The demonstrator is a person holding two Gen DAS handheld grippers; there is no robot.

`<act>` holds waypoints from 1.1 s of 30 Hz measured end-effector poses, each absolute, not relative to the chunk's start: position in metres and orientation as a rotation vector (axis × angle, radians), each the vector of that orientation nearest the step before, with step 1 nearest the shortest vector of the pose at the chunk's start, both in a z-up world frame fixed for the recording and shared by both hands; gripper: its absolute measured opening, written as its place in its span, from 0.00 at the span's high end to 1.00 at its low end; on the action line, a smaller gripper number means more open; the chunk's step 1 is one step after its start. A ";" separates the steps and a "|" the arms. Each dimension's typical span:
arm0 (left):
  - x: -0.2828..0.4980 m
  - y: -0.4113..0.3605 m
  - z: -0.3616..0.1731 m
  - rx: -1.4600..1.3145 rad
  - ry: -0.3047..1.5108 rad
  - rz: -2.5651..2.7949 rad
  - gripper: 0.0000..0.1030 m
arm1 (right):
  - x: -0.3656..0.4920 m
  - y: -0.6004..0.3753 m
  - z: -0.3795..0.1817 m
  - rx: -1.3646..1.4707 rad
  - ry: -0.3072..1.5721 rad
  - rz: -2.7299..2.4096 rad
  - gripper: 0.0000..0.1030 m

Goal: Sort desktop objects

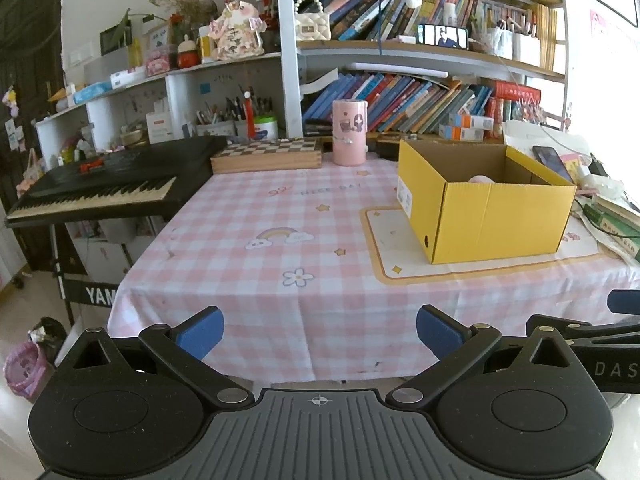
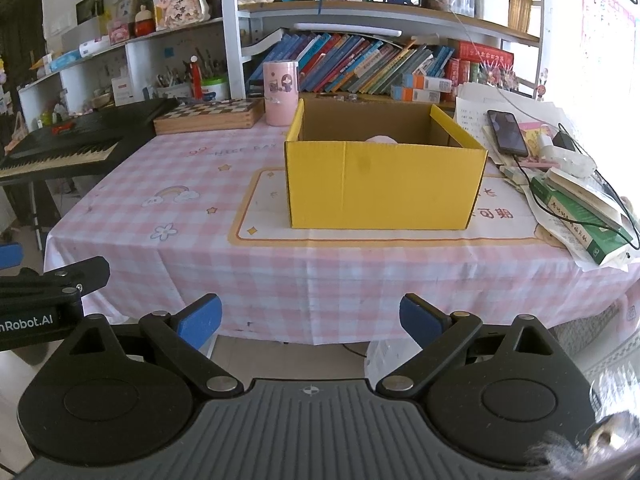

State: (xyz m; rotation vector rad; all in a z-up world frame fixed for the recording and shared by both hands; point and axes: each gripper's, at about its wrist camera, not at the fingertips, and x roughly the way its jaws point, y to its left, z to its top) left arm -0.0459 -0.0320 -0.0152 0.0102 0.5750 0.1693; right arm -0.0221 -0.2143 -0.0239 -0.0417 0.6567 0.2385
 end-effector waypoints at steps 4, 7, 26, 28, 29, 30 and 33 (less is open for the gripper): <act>-0.046 -0.032 -0.016 0.010 0.576 0.169 0.00 | -0.022 -0.214 -0.024 -0.042 0.660 0.239 0.04; -0.046 -0.032 -0.015 0.010 0.577 0.169 0.00 | -0.022 -0.213 -0.024 -0.043 0.662 0.241 0.01; -0.045 -0.030 -0.019 0.015 0.590 0.160 0.00 | -0.021 -0.213 -0.024 -0.039 0.658 0.231 0.00; -0.045 -0.030 -0.019 0.014 0.590 0.161 0.00 | -0.021 -0.213 -0.024 -0.039 0.659 0.232 0.00; -0.045 -0.030 -0.019 0.014 0.590 0.161 0.00 | -0.021 -0.213 -0.024 -0.040 0.658 0.232 0.00; -0.045 -0.030 -0.019 0.014 0.590 0.161 0.00 | -0.021 -0.213 -0.023 -0.041 0.658 0.233 0.00; -0.045 -0.030 -0.019 0.013 0.591 0.159 0.00 | -0.020 -0.212 -0.022 -0.043 0.657 0.234 0.00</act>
